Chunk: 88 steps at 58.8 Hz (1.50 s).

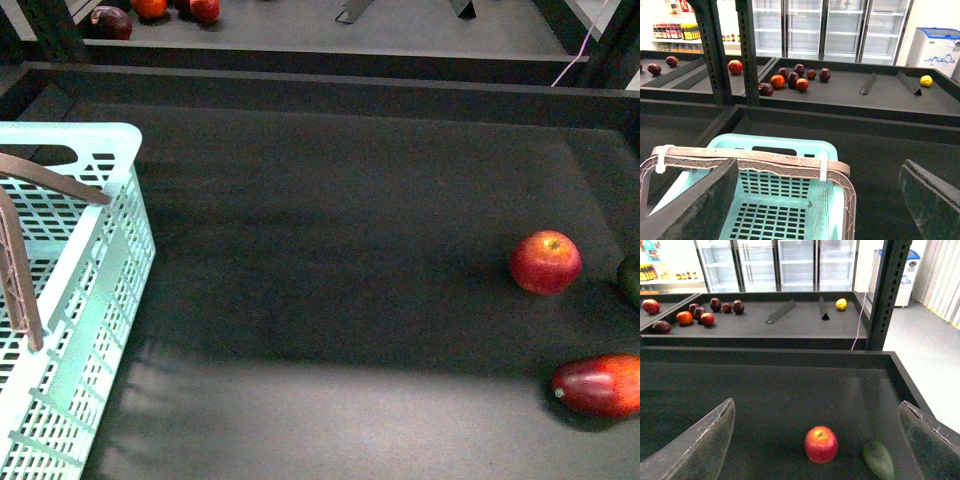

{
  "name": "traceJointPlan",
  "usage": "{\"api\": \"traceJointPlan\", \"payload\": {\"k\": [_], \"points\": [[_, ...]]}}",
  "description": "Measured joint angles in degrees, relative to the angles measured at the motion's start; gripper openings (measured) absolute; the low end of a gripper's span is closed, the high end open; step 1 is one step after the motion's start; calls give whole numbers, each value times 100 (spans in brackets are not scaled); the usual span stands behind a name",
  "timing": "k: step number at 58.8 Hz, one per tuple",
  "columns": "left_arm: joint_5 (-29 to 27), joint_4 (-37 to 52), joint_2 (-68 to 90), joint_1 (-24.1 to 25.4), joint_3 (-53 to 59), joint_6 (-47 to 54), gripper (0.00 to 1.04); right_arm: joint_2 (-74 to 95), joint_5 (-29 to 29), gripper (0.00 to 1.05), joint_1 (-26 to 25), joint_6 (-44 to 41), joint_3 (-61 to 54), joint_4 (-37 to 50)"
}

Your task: Pick apple with right arm and hold basket with left

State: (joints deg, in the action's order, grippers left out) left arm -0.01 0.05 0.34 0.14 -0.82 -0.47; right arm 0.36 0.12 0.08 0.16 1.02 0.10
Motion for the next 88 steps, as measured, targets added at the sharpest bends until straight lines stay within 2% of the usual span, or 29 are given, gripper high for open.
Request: {"api": "traceJointPlan", "payload": {"k": [42,43,44,45,47,51,53,55,61,69,76,80,88], "points": [[0,0,0,0,0,0,98,0,0,96,0,0,0,0],[-186,-96,61,-52,-26,-98,98,0,0,96,0,0,0,0],[-680,-452,216,-186,-166,-249,98,0,-2,96,0,-2,0,0],[-927,-678,326,-282,-256,-426,98,0,-4,96,0,0,0,0],[-2026,-1561,986,-647,-658,-986,98,0,9,96,2,0,0,-2],[-3174,-2361,1928,-748,-1051,-1613,98,-7,-15,96,0,0,0,-2],[-3390,-2358,2135,-660,-1073,-1755,98,-7,-7,96,0,0,0,-2],[-3346,-2269,2260,-516,-1097,-1814,98,-7,-2,96,0,0,0,-2],[-2741,-1593,2647,140,-1325,-1711,98,-9,-4,96,0,0,0,-2],[-1506,-664,3670,1117,-1685,-2028,98,-9,-2,96,0,0,0,-2],[-295,205,4841,1580,-1888,-3174,98,-9,-2,96,0,0,0,-2],[140,726,5455,1742,-1956,-4024,98,-9,-2,96,0,0,0,-2],[444,1705,6671,1847,-2135,-5460,98,-9,-2,96,0,0,0,-2]]}}
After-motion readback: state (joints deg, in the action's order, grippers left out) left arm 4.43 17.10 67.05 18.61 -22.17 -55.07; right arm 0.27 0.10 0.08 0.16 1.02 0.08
